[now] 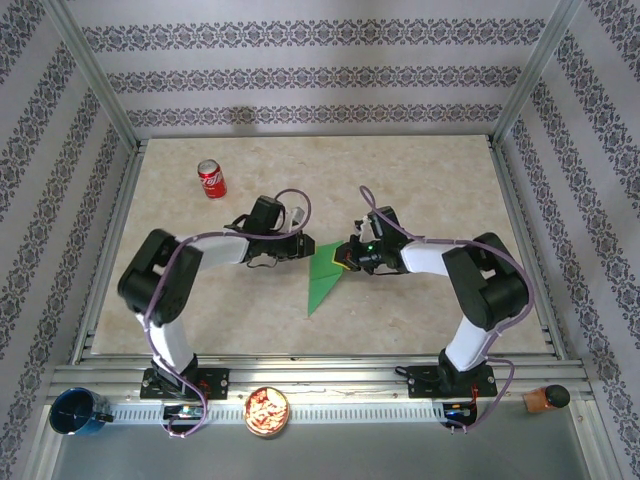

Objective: Fold a paper plane with a square sheet of paper (pick it up from the middle)
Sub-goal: Fold the wing for the fifth time at the center of the table.

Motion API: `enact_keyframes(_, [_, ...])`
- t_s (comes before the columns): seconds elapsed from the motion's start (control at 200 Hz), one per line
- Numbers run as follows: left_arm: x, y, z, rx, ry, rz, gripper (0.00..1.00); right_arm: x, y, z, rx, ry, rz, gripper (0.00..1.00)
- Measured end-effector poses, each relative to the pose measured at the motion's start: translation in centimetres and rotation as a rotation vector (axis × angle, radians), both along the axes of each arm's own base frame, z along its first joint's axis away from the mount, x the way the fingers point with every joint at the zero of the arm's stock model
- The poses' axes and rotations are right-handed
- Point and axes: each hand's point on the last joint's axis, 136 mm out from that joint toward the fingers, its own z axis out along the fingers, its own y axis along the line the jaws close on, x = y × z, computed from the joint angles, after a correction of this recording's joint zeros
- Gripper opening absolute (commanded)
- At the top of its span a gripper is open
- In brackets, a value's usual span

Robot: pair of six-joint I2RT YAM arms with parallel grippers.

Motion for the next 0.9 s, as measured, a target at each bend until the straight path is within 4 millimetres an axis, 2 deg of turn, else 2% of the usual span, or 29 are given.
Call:
enact_keyframes(0.125, [-1.2,-0.5,4.7,0.018,-0.187,-0.032,0.30,0.3,-1.1,0.8,0.013,-0.004,-0.126,0.00])
enact_keyframes(0.205, [-2.9,-1.4,5.7,0.048,-0.272,-0.081,0.33,0.9,-1.5,1.4,0.023,-0.011,-0.196,0.00])
enact_keyframes(0.275, [-4.8,-2.1,4.8,0.095,-0.305,-0.126,0.36,1.2,-1.6,1.8,0.029,-0.018,-0.235,0.00])
enact_keyframes(0.41, [-8.0,-2.5,1.3,0.237,-0.314,-0.215,0.39,1.5,-1.4,2.2,0.042,-0.019,-0.274,0.00])
enact_keyframes(0.58, [-10.2,-3.4,-1.0,0.388,-0.374,-0.310,0.43,1.5,-1.3,2.2,0.046,-0.009,-0.288,0.00])
enact_keyframes(0.719, [-10.5,-3.4,-2.3,0.503,-0.418,-0.337,0.45,1.5,-1.4,2.0,0.042,-0.008,-0.293,0.01])
enact_keyframes(0.904, [-9.2,-3.2,-2.7,0.590,-0.463,-0.312,0.45,1.5,-1.4,2.0,0.043,-0.005,-0.295,0.01])
